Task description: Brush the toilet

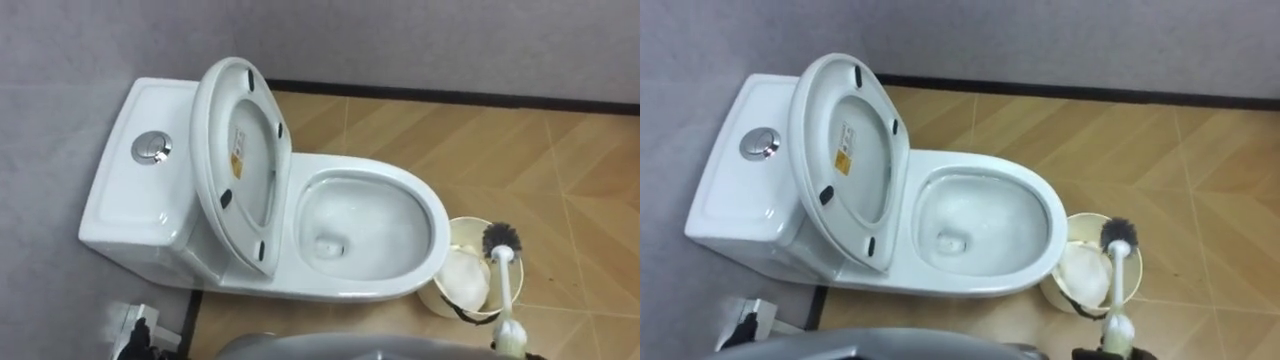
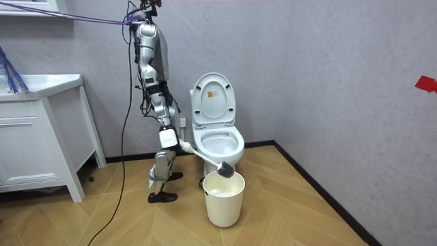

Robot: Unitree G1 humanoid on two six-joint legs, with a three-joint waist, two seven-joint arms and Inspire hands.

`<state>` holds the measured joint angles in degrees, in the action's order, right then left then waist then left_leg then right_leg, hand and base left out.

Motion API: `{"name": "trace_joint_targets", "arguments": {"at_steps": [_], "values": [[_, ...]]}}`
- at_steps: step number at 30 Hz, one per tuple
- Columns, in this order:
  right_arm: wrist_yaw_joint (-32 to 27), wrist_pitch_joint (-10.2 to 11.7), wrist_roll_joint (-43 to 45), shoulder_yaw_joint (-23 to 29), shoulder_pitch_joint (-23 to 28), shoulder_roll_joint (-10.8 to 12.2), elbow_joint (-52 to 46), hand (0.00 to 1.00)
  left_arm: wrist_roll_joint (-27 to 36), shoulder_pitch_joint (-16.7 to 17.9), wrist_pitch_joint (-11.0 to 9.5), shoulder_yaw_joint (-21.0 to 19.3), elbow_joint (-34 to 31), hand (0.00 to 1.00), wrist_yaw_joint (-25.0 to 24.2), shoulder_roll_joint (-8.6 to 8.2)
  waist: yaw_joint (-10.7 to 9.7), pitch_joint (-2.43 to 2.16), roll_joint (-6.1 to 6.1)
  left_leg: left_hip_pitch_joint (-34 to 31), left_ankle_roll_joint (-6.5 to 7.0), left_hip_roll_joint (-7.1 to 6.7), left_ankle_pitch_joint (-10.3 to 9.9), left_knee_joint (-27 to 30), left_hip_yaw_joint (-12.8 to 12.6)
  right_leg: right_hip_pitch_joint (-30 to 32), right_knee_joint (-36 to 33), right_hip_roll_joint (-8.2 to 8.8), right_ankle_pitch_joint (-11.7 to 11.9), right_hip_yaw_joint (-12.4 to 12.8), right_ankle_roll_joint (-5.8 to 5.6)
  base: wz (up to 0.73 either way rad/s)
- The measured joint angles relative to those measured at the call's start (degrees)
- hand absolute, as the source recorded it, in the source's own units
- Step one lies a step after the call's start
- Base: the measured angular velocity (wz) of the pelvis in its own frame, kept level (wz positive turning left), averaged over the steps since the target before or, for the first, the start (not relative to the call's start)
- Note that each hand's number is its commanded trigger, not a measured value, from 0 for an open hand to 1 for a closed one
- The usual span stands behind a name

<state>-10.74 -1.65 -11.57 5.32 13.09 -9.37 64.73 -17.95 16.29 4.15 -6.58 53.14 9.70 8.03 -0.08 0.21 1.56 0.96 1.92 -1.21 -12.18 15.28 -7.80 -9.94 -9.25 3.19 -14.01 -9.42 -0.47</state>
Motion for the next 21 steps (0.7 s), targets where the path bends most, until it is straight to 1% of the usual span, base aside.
{"name": "trace_joint_targets", "arguments": {"at_steps": [2, 6, 9, 12, 14, 17, 20, 21], "values": [[0.8, -0.5, 0.8, -0.7, 0.0, 0.0, 0.3, 0.0, -0.4, -0.3, 0.4, 0.1, 0.0, 0.0, -0.4, -0.02, -0.1, 0.02, -0.02, 0.1, -0.01, 0.0, 0.0, -0.1, 0.0, 0.0, 0.3, 0.0, 0.0, 0.1, 0.0, 0.0], [2.0, -0.5, 1.8, -1.4, -0.1, 0.0, 0.5, 0.0, -1.5, -0.3, 0.4, 0.1, 0.0, 0.0, -0.8, -0.05, -0.2, 0.21, -0.31, 0.7, -0.02, -0.03, 0.0, -0.7, -0.2, -0.1, 0.4, -0.05, 0.0, 0.8, 0.0, -0.08], [2.8, -0.7, 5.7, -1.7, -0.4, 0.0, 2.2, 0.0, -2.7, -0.7, 0.7, 0.1, 1.0, 0.0, -1.5, -0.18, -0.8, 0.23, -0.33, 0.7, -0.02, -0.08, 0.0, -0.8, -0.2, -0.1, 0.5, -0.1, 0.0, 1.4, 0.0, -0.02], [4.2, -1.7, 10.3, -1.9, -0.2, 0.0, 3.0, 0.0, -4.0, -1.3, 1.7, 0.1, 2.5, 0.0, -1.8, -0.53, -1.3, 0.21, -0.35, 0.8, -0.01, -0.08, 0.0, -0.9, -0.4, -0.1, 0.4, -0.11, 0.0, 1.9, 0.01, -0.03], [5.1, -3.2, 13.8, -2.0, -0.2, 0.0, 4.2, 0.0, -5.4, -1.5, 2.4, 0.1, 2.5, 0.0, -2.1, -0.74, -1.3, 0.15, -0.25, 0.9, -0.02, -0.07, 0.0, -0.9, -0.4, -0.1, 0.2, -0.18, 0.0, 2.4, 0.01, 0.0], [6.1, -4.8, 16.8, -1.9, -0.2, 0.0, 4.4, 0.0, -5.4, -1.6, 3.2, 0.1, 2.8, 0.0, -3.3, -0.85, -1.3, 0.15, -0.34, 1.7, -0.03, 0.01, 0.0, -1.6, -0.7, -0.1, -0.4, -0.26, 0.0, 3.3, 0.03, -0.08], [7.2, -6.0, 18.7, -2.1, -0.4, 0.1, 4.7, 0.0, -5.5, -2.4, 3.7, 0.3, 4.4, 0.0, -4.3, -0.92, -1.4, 0.24, -0.38, 2.0, -0.04, 0.06, 0.0, -1.5, -0.9, -0.1, -0.5, -0.31, -0.1, 3.8, 0.09, -0.13], [7.5, -6.0, 18.8, -2.1, -0.4, 0.2, 4.7, 0.0, -5.5, -2.5, 4.0, 0.7, 4.4, 0.0, -4.4, -0.92, -1.4, 0.25, -0.36, 1.9, -0.04, 0.06, 0.0, -1.5, -0.9, -0.1, -0.5, -0.31, -0.1, 3.9, 0.1, -0.04]]}}
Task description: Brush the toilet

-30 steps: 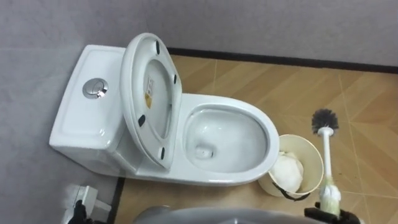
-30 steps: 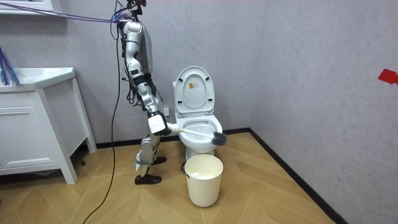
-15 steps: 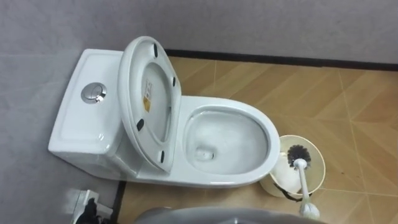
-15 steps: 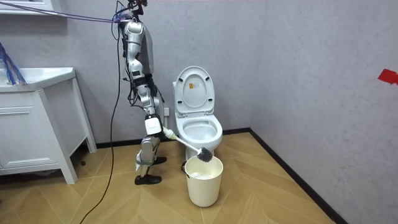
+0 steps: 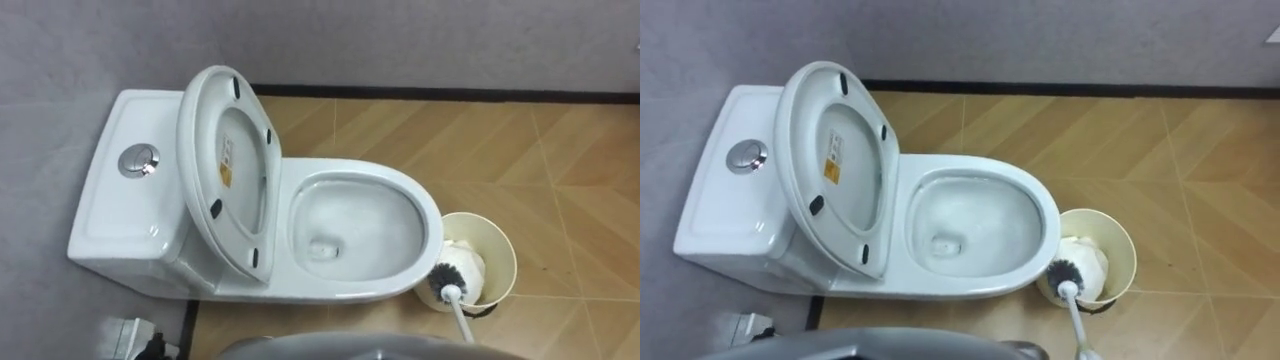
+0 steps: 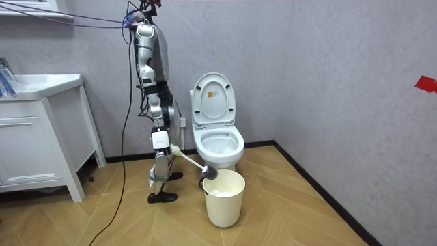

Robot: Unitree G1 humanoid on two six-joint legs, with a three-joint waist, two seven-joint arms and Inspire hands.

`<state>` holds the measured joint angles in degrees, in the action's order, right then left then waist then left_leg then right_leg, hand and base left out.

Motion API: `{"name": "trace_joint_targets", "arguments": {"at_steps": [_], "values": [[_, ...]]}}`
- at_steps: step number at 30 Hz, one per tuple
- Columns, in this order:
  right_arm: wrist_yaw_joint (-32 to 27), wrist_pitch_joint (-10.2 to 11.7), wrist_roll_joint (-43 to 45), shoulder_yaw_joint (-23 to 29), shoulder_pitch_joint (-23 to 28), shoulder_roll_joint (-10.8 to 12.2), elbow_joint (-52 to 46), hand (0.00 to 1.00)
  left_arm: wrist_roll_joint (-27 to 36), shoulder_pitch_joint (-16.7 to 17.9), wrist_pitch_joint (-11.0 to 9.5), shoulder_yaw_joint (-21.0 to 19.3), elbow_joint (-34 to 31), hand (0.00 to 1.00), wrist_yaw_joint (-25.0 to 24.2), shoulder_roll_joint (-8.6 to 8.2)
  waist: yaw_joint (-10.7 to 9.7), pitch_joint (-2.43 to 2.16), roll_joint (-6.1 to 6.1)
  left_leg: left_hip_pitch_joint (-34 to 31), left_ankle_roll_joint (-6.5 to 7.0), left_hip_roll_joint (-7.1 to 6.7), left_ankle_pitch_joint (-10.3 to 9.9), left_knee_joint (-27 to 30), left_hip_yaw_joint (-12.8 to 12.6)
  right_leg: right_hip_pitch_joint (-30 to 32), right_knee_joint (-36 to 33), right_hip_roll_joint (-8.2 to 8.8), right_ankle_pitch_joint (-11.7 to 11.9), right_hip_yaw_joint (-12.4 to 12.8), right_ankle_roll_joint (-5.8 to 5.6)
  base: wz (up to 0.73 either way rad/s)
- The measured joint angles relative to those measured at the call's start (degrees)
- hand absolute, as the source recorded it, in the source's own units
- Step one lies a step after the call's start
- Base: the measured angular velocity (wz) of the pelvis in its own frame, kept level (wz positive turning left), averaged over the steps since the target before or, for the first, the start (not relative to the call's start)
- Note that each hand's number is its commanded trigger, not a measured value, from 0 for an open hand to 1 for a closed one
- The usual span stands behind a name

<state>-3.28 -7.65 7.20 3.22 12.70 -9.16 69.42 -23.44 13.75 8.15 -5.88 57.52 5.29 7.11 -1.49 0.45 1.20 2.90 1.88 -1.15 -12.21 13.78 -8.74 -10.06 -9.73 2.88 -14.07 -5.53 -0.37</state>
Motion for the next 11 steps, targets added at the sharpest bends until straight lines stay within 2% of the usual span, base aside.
{"name": "trace_joint_targets", "arguments": {"at_steps": [3, 7, 11], "values": [[1.0, -1.1, 0.2, 0.0, 0.0, 0.5, 0.0, 0.0, 0.0, -0.2, 0.3, 1.5, 0.0, 0.0, -0.9, -0.05, -0.1, -0.01, -0.02, 0.2, 0.05, -0.1, 0.0, 0.1, 0.0, 0.1, 0.0, 0.04, -0.4, 0.7, -0.04, -0.04], [1.7, -2.3, 0.6, 0.0, -0.2, 1.0, 0.5, 0.0, -0.1, -0.2, 0.7, 1.6, 0.3, 0.0, -1.5, -0.14, -0.3, -0.02, -0.04, 0.3, 0.05, -0.11, 0.0, 0.0, 0.0, 0.1, -0.1, 0.02, -0.4, 0.7, -0.03, 0.0], [2.8, -2.6, 1.7, 0.2, -0.2, 1.0, 1.2, 0.0, -1.3, -0.2, 1.5, 1.6, 0.4, 0.0, -2.0, -0.3, -0.4, -0.04, -0.09, 0.6, -0.01, -0.07, -0.1, -0.2, -0.2, 0.1, 0.0, 0.01, -0.5, 0.8, 0.02, -0.02]]}}
